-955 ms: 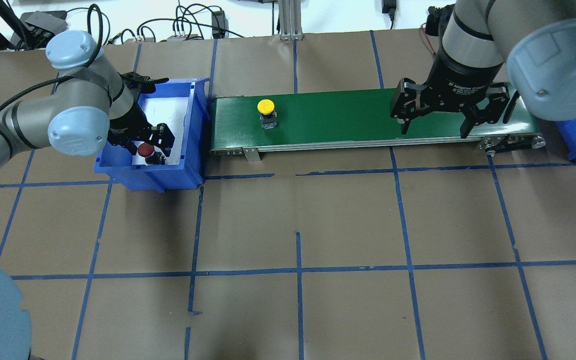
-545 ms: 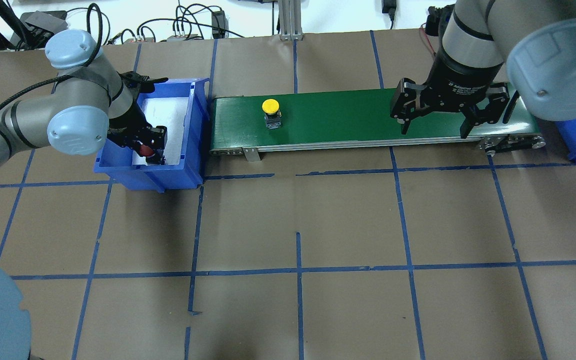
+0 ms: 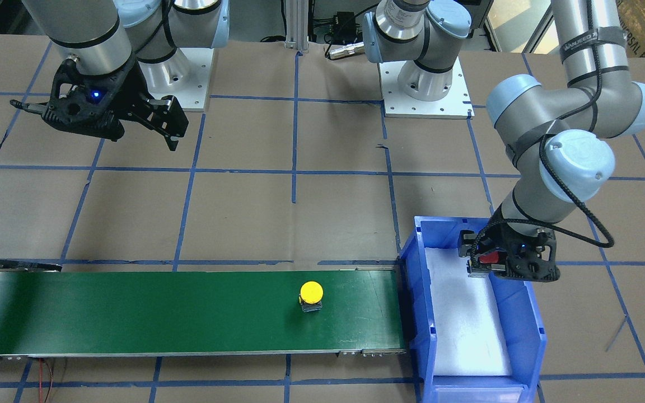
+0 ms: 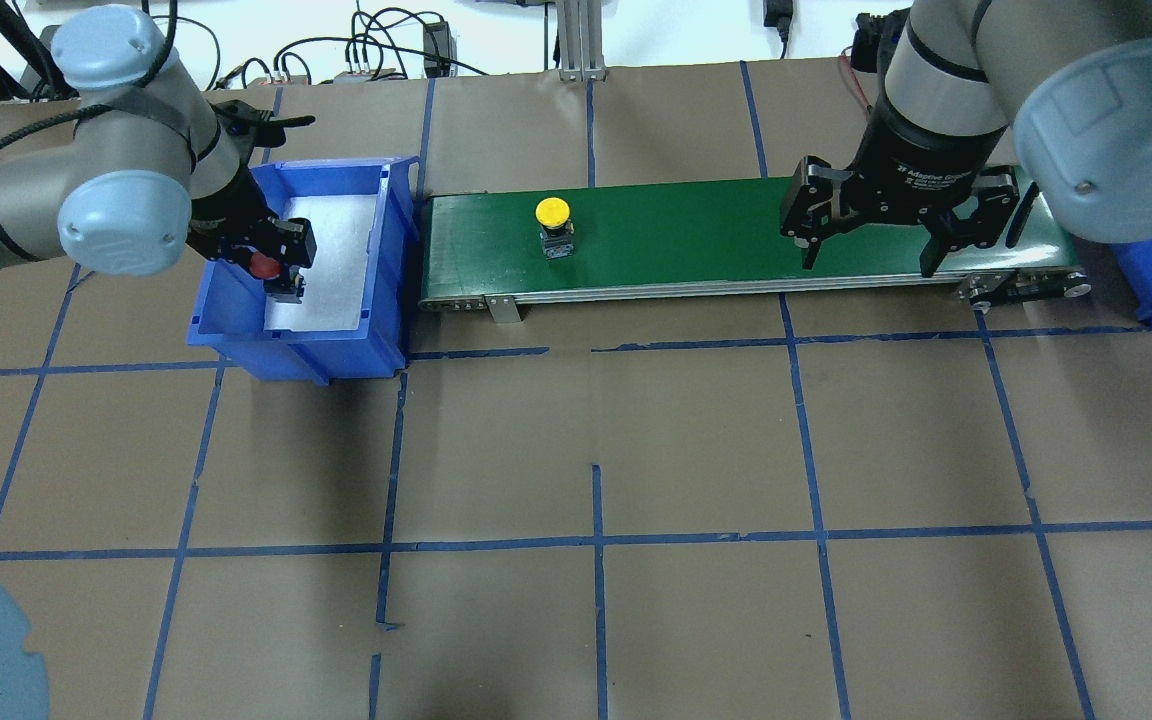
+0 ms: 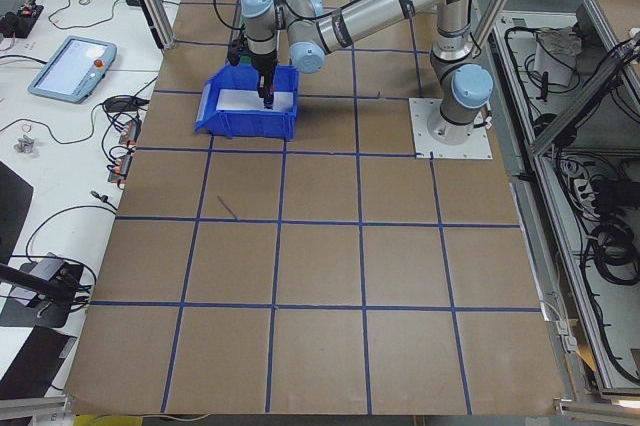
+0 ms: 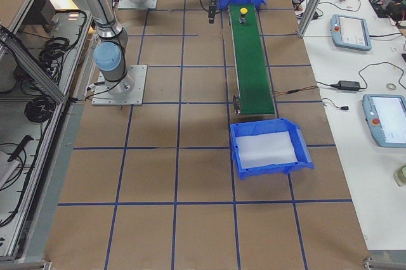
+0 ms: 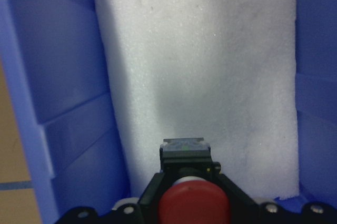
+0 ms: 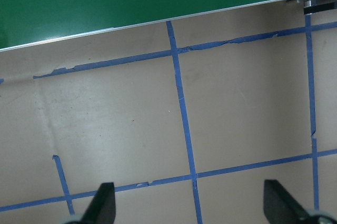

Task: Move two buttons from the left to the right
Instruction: 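Grasp the red button with the left gripper and lift it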

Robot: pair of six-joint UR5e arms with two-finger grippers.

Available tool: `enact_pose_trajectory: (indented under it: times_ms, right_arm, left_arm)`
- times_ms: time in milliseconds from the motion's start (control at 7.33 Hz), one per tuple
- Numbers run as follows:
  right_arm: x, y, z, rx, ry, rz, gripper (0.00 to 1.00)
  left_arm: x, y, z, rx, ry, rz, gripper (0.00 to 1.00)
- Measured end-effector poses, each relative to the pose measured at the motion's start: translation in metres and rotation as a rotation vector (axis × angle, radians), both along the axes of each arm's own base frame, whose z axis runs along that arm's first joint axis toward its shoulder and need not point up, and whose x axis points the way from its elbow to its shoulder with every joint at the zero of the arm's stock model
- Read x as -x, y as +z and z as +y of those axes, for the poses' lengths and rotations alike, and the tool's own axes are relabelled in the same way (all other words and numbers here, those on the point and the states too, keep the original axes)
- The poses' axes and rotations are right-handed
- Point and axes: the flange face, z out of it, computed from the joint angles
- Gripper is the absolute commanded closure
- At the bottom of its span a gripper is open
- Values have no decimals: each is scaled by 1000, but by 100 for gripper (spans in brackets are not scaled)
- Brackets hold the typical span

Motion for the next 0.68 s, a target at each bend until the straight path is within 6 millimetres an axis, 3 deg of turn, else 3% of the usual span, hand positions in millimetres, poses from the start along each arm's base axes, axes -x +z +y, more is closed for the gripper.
enact_pose_trajectory:
  times_ms: [273,409,682]
  right_arm:
    - [0,0,0,0,0,0,0]
    - [0,0,0,0,0,0,0]
    - [0,0,0,0,0,-1,0]
  left_arm:
    - [15,54,-1,5,45,6,59]
    - [26,68,0,16,61,15,59]
    - [47,78,-3,43,82,73,59]
